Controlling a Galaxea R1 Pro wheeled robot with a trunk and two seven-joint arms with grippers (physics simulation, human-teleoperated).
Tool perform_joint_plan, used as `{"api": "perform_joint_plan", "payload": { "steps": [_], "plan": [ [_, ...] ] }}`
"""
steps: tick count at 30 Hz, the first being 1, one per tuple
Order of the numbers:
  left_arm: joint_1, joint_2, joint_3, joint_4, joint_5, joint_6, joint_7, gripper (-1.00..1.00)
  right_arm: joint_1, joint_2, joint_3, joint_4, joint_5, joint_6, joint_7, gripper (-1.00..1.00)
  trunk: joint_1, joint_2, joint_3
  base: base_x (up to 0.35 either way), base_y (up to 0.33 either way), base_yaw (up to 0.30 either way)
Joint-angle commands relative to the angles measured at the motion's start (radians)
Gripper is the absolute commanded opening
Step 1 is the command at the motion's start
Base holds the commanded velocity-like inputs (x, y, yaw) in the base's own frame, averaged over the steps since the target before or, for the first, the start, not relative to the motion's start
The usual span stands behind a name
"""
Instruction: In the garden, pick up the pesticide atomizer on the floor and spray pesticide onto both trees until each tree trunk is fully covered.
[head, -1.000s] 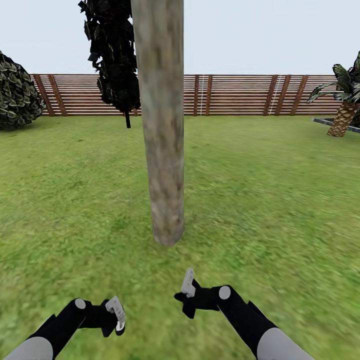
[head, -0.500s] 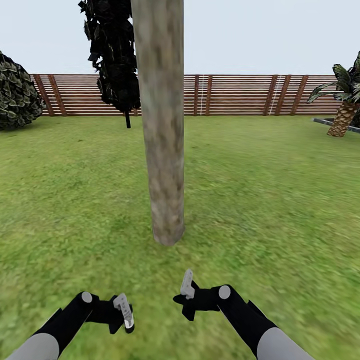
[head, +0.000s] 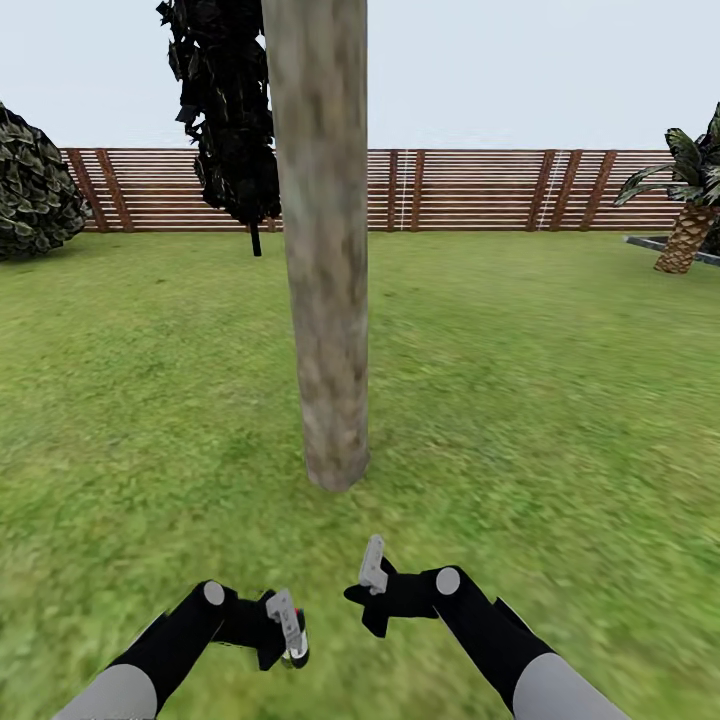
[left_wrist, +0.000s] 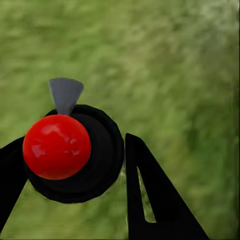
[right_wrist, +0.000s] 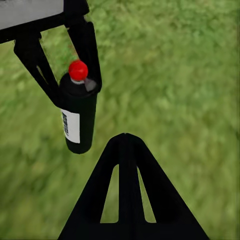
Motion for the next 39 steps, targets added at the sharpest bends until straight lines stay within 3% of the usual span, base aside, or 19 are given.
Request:
{"api": "perform_joint_plan", "payload": {
  "steps": [1, 3, 13, 26, 39],
  "plan": [
    [0.0, -0.006, -0.008, 0.0, -0.004, 0.001, 0.0, -1.0, 0.0, 0.0, 0.0, 0.0, 0.0, 0.0, 0.0, -1.0, 0.0, 0.0, 0.0, 0.0, 0.0, 0.0],
    [-0.002, -0.02, -0.033, -0.005, -0.003, 0.005, 0.002, -1.0, 0.0, 0.0, 0.0, 0.0, 0.0, -0.001, 0.0, -1.0, 0.0, 0.0, 0.0, 0.0, 0.0, 0.0],
    [-0.004, -0.068, -0.044, -0.015, -0.005, 0.013, 0.005, -1.0, 0.001, 0.001, 0.001, 0.001, -0.001, -0.001, 0.0, -1.0, 0.0, 0.0, 0.0, 0.0, 0.0, 0.0],
    [-0.005, -0.082, -0.044, -0.041, -0.003, 0.015, 0.004, -1.0, 0.0, 0.0, 0.002, 0.003, -0.001, -0.001, 0.0, -1.0, 0.0, 0.0, 0.0, 0.0, 0.0, 0.0],
    [-0.005, -0.112, -0.044, -0.043, -0.005, 0.016, 0.006, -1.0, 0.0, -0.001, 0.002, 0.003, -0.002, -0.001, 0.0, -1.0, 0.0, 0.0, 0.0, 0.0, 0.0, 0.0]
  ]
}}
